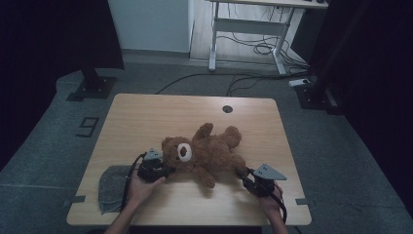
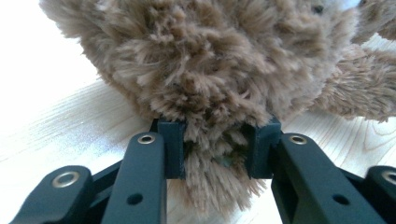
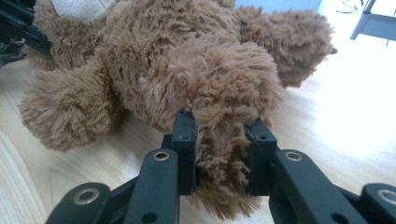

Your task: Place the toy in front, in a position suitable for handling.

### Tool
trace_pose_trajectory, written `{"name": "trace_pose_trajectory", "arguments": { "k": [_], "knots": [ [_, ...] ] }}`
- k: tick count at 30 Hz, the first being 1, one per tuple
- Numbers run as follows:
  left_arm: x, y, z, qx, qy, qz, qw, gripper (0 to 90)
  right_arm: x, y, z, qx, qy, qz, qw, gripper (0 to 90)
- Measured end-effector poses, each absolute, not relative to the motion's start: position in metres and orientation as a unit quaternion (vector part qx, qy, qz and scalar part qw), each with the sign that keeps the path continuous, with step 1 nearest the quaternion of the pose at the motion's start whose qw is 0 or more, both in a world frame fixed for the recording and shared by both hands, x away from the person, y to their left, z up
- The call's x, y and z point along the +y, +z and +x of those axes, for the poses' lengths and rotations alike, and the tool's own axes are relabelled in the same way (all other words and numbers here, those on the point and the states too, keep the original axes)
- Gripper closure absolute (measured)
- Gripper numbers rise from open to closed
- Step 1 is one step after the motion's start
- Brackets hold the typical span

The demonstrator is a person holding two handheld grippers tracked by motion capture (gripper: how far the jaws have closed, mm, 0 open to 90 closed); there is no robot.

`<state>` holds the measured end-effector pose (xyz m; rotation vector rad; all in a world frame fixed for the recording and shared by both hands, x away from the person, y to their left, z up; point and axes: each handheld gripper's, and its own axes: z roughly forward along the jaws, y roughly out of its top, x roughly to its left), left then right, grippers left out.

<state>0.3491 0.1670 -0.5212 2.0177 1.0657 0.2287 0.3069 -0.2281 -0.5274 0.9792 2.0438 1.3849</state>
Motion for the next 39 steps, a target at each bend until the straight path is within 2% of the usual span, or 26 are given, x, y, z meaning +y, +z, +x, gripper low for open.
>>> {"name": "trace_pose_trajectory", "arguments": {
  "k": [3,6,12,14,25,31,39],
  "knots": [
    [0.168,-0.522,0.351,0.425,0.091,0.804,0.406,58.6,-0.229,-0.53,0.307,0.748,0.505,0.358,0.239,68.8],
    [0.17,-0.522,0.351,0.43,0.096,0.804,0.4,47.3,-0.228,-0.532,0.307,0.747,0.502,0.357,0.251,66.2],
    [0.174,-0.512,0.342,0.441,0.143,0.794,0.394,26.9,-0.231,-0.535,0.306,0.742,0.508,0.356,0.254,63.5],
    [0.177,-0.507,0.338,0.444,0.148,0.788,0.4,23.8,-0.231,-0.535,0.306,0.742,0.508,0.356,0.255,62.5],
    [0.213,-0.489,0.314,0.467,0.181,0.765,0.405,21.8,-0.236,-0.54,0.306,0.74,0.513,0.359,0.244,57.9],
    [0.242,-0.489,0.299,0.475,0.199,0.774,0.368,22.2,-0.236,-0.542,0.308,0.74,0.512,0.365,0.24,50.3],
    [0.265,-0.489,0.291,0.499,0.208,0.758,0.365,21.1,-0.235,-0.542,0.309,0.737,0.513,0.371,0.236,46.6]
  ]
}}
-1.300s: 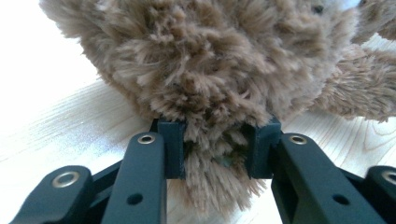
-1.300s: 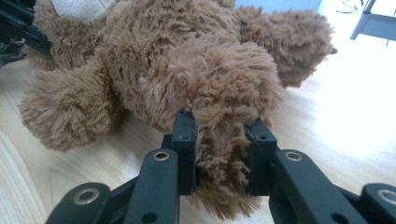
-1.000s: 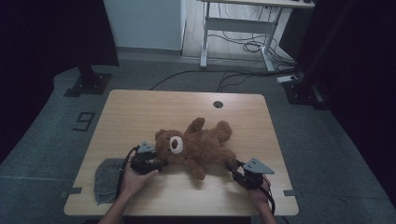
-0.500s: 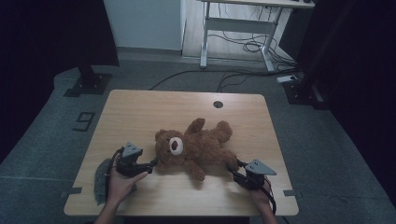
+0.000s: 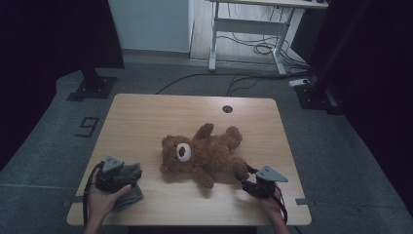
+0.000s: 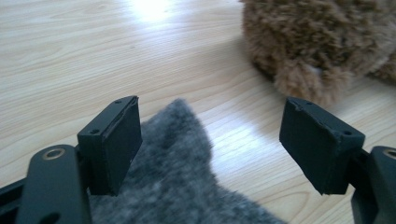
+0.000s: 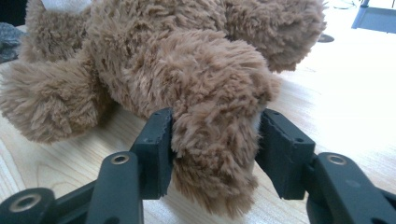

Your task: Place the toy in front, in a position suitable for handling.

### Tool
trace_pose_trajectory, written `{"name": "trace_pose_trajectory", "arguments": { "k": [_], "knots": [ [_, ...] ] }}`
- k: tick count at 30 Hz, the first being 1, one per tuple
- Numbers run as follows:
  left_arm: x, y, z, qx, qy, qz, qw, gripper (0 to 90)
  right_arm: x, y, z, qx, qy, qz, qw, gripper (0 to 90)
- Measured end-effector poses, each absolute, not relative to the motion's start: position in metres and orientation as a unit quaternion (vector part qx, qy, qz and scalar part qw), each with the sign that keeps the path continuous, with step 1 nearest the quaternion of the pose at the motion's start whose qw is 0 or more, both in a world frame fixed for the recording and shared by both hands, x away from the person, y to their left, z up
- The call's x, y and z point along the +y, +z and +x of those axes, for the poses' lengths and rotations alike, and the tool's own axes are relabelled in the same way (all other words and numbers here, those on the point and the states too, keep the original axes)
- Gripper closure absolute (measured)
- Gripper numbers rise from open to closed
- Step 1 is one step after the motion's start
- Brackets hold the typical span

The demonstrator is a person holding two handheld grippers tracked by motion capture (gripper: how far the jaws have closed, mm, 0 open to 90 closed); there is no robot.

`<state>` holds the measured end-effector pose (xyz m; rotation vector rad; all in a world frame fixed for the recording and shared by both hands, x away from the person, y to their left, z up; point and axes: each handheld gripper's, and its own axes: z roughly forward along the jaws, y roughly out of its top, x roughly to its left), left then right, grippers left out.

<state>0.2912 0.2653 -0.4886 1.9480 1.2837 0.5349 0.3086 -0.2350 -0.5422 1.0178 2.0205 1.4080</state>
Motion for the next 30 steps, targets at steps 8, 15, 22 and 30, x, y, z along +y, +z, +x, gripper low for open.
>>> {"name": "trace_pose_trajectory", "arguments": {
  "k": [8,15,22,30],
  "knots": [
    [0.274,-0.501,0.287,0.517,0.195,0.756,0.35,19.7,-0.233,-0.544,0.309,0.737,0.51,0.376,0.236,44.9],
    [0.278,-0.517,0.286,0.533,0.175,0.759,0.329,17.9,-0.232,-0.544,0.312,0.736,0.51,0.378,0.237,44.3],
    [0.274,-0.531,0.29,0.538,0.166,0.768,0.303,19.0,-0.231,-0.547,0.312,0.737,0.507,0.379,0.236,43.9],
    [0.282,-0.533,0.29,0.551,0.183,0.759,0.294,51.4,-0.229,-0.547,0.312,0.739,0.5,0.385,0.237,43.3]
  ]
}}
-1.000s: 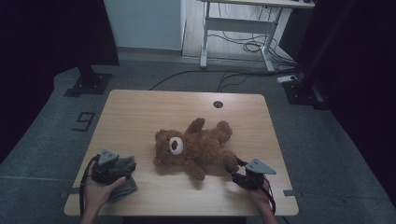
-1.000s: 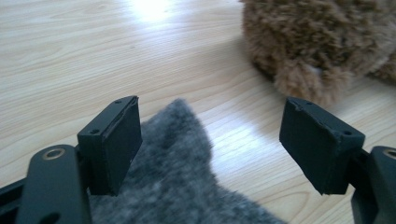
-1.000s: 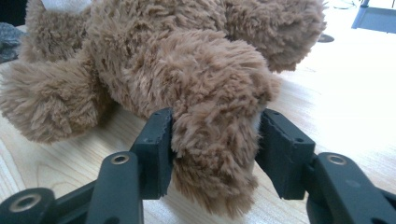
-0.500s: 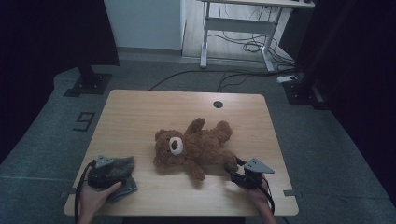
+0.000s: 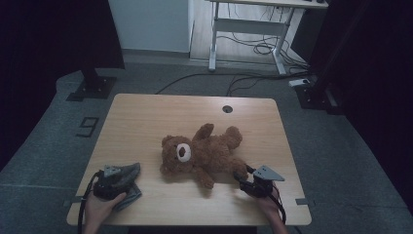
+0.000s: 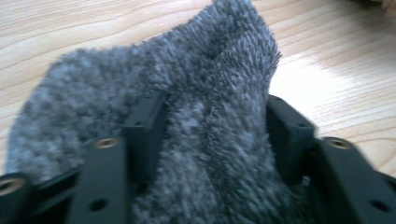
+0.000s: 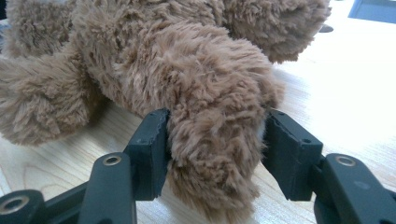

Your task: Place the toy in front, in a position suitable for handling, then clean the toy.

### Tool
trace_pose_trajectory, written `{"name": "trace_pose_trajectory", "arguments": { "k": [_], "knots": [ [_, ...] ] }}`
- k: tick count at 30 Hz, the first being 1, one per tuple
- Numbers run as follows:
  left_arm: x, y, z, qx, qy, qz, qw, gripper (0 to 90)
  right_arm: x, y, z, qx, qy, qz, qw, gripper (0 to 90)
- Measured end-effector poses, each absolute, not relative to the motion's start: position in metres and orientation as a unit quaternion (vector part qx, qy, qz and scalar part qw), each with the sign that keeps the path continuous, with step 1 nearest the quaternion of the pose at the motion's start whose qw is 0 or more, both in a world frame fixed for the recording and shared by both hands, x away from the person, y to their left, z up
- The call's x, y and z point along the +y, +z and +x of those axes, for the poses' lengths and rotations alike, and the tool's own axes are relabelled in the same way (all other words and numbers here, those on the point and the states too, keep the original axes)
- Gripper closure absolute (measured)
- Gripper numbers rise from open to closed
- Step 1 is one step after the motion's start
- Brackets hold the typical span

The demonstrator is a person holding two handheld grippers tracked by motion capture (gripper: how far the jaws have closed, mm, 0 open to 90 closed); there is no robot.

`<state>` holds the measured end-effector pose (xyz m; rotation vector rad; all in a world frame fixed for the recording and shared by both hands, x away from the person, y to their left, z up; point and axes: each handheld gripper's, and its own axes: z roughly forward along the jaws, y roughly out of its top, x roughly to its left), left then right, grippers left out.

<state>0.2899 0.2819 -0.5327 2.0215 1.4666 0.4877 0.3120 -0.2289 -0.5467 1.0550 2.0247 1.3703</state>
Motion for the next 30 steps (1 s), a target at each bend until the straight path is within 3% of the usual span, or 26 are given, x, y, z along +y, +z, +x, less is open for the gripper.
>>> {"name": "trace_pose_trajectory", "arguments": {
  "k": [6,23,27,30],
  "knots": [
    [0.29,-0.529,0.287,0.558,0.184,0.738,0.333,70.7,-0.228,-0.546,0.311,0.736,0.499,0.39,0.239,43.0],
    [0.27,-0.499,0.275,0.503,0.181,0.73,0.426,74.6,-0.229,-0.547,0.315,0.742,0.491,0.398,0.222,35.2],
    [0.259,-0.491,0.274,0.486,0.181,0.736,0.435,74.6,-0.227,-0.547,0.315,0.746,0.488,0.393,0.226,48.6],
    [0.247,-0.486,0.274,0.468,0.181,0.743,0.442,74.6,-0.227,-0.543,0.316,0.746,0.489,0.395,0.22,53.8]
  ]
}}
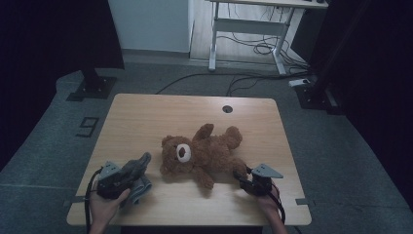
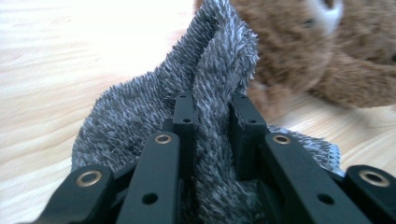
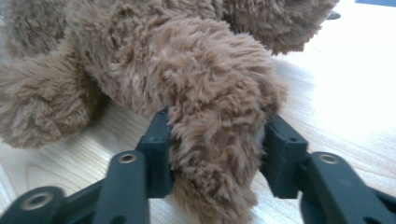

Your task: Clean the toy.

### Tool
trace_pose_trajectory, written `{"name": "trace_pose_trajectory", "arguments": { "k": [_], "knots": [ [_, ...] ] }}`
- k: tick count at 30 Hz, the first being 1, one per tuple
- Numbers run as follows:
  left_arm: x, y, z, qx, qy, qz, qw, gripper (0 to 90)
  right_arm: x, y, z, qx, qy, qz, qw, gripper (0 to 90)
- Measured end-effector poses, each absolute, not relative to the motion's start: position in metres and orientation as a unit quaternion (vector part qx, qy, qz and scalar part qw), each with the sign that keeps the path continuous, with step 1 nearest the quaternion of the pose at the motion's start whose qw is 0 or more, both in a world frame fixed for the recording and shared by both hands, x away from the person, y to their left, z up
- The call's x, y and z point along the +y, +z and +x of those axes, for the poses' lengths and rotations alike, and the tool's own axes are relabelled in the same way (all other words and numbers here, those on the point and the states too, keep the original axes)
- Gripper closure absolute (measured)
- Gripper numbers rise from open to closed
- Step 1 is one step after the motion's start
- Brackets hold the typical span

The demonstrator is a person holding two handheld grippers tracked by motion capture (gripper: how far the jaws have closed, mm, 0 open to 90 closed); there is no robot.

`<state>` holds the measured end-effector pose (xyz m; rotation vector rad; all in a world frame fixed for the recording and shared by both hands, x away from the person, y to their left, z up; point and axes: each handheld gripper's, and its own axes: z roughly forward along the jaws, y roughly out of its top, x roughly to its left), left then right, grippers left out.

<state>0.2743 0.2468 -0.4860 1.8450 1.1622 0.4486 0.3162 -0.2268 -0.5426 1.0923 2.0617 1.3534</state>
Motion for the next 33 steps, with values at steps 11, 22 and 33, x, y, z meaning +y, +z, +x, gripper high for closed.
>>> {"name": "trace_pose_trajectory", "arguments": {
  "k": [11,22,33],
  "knots": [
    [0.191,-0.46,0.281,0.39,0.163,0.769,0.48,74.6,-0.23,-0.538,0.316,0.736,0.506,0.396,0.215,55.4],
    [0.133,-0.459,0.303,0.35,0.154,0.794,0.472,74.7,-0.234,-0.537,0.314,0.728,0.52,0.392,0.214,56.6],
    [0.072,-0.446,0.321,0.304,0.146,0.815,0.471,75.5,-0.233,-0.536,0.317,0.722,0.528,0.395,0.21,61.6]
  ]
}}
